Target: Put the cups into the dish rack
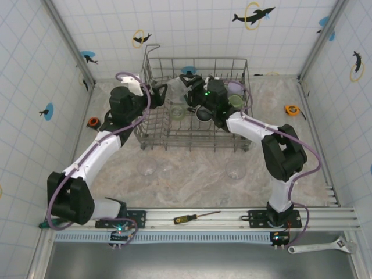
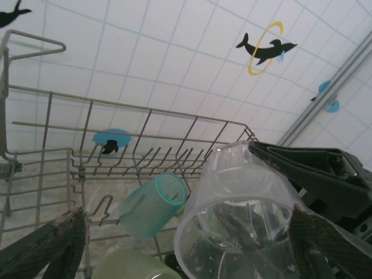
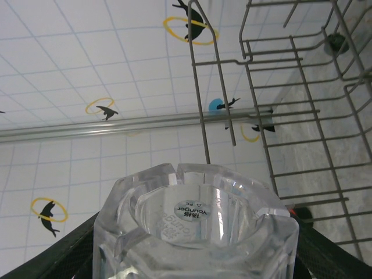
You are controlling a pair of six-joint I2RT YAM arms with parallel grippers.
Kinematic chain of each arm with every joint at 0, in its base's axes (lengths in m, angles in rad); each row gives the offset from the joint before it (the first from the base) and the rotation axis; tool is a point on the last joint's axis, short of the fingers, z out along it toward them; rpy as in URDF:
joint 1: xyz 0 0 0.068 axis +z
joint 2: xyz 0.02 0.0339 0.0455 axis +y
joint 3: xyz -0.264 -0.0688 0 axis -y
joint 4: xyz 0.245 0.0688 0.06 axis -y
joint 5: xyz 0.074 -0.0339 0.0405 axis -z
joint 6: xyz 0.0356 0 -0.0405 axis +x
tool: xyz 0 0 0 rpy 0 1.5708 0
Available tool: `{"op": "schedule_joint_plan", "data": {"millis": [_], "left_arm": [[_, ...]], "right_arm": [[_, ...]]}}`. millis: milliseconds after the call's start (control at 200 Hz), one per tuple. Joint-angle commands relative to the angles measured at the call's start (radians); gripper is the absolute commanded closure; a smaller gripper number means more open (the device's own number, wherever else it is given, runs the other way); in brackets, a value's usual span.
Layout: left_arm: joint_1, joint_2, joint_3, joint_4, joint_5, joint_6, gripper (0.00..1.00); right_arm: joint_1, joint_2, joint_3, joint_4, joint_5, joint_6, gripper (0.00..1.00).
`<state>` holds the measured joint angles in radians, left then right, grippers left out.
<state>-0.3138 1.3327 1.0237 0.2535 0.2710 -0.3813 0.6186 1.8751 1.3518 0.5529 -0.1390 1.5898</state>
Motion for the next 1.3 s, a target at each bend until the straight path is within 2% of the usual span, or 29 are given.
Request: {"op": "schedule_joint_plan", "data": {"millis": [0,175,300,505,581,651,796,956,1076,1291], "left_arm": [[-0.004,-0.047,0.075,-0.061,-0.040,-0.010,0.03],[-0.004,-0.056,0.172,-0.179,-0.082,-0.035,0.03],[-0.004,-0.046,0.253,-0.300,-0.141,-0.020,0.03],[0.001,-0.018,0.308,-0.479,-0.363,0.102,0.03],[0.021,-0.006,0.309,-0.517,-0.402,0.142,0.03],[0.061,-0.004,0.295,-0.531,-0.394,0.123,0.03],[0.183,-0.011,0.260,-0.524,-0.284,0.031,0.03],[0.297,-0.015,0.214,-0.514,-0.217,-0.046,0.03],[0.375,-0.005,0.165,-0.514,-0.141,-0.099,0.03],[0.396,-0.004,0.064,-0.451,-0.103,-0.085,0.03]], "right_arm": [[-0.020,-0.061,0.004,-0.013,0.015,-0.119,0.58],[-0.040,-0.042,0.031,-0.042,-0.022,-0.268,0.58],[-0.040,-0.028,0.078,-0.149,-0.021,-0.412,0.60],[-0.020,-0.054,0.078,-0.196,0.019,-0.619,0.60],[-0.011,-0.054,0.084,-0.206,0.012,-0.691,0.59],[0.001,-0.051,0.098,-0.228,0.007,-0.768,0.59],[0.035,-0.049,0.110,-0.230,-0.005,-0.922,0.59],[0.075,-0.048,0.111,-0.201,-0.032,-1.075,0.58],[0.087,-0.029,0.101,-0.144,-0.133,-1.171,0.57],[0.108,0.008,0.113,-0.120,-0.214,-1.289,0.56]]}}
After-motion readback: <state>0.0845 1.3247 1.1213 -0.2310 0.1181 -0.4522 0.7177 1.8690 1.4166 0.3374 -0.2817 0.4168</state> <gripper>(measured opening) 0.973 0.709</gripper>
